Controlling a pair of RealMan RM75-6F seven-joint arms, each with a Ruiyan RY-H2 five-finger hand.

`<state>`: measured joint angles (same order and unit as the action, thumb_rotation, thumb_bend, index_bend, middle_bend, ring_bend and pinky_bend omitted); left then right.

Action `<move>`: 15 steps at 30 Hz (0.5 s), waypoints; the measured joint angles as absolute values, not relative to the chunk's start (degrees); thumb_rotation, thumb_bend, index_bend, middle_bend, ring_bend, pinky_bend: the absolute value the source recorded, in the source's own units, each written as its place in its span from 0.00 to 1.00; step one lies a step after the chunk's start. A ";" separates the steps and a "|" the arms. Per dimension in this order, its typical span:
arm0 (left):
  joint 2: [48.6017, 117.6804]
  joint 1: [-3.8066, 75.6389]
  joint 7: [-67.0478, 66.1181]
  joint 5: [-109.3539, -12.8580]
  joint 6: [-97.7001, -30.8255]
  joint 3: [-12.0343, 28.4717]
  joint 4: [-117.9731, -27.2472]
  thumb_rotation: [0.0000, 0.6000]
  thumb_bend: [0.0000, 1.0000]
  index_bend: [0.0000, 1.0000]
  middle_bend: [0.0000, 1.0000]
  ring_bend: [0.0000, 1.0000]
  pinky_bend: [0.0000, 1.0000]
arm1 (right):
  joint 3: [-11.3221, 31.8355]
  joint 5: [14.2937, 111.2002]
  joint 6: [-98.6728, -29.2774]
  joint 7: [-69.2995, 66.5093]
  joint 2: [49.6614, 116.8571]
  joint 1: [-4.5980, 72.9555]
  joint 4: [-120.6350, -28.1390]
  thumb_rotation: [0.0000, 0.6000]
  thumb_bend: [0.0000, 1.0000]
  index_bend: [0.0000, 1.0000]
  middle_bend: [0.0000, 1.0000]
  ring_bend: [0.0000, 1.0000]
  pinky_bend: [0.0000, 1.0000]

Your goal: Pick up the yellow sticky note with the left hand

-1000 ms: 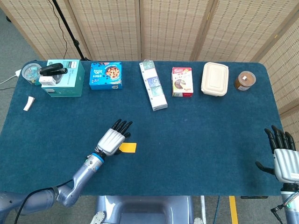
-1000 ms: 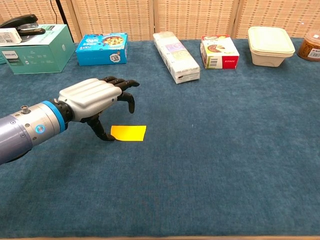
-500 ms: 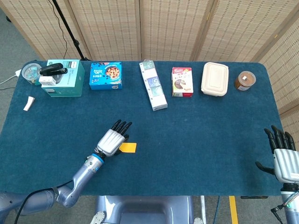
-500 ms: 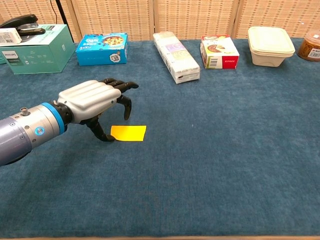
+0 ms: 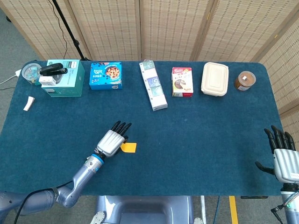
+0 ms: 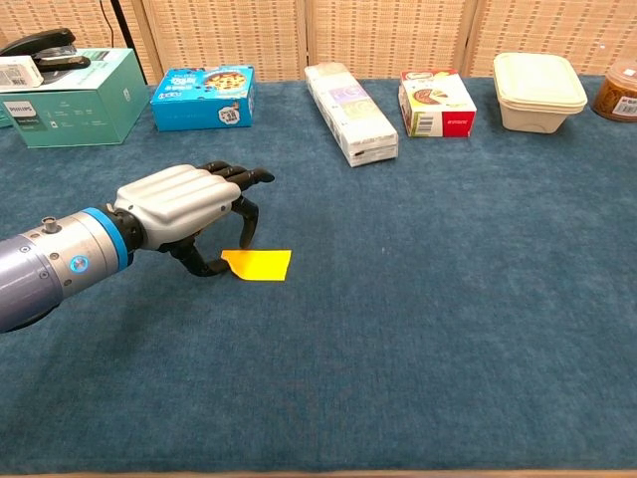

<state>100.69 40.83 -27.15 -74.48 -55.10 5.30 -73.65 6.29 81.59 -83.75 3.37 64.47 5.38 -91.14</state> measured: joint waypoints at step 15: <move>100.75 41.11 -28.59 -73.27 -54.52 5.05 -73.97 1.00 0.38 0.57 0.00 0.00 0.00 | 6.31 81.62 -83.83 3.02 64.34 5.35 -91.18 1.00 0.00 0.02 0.00 0.00 0.00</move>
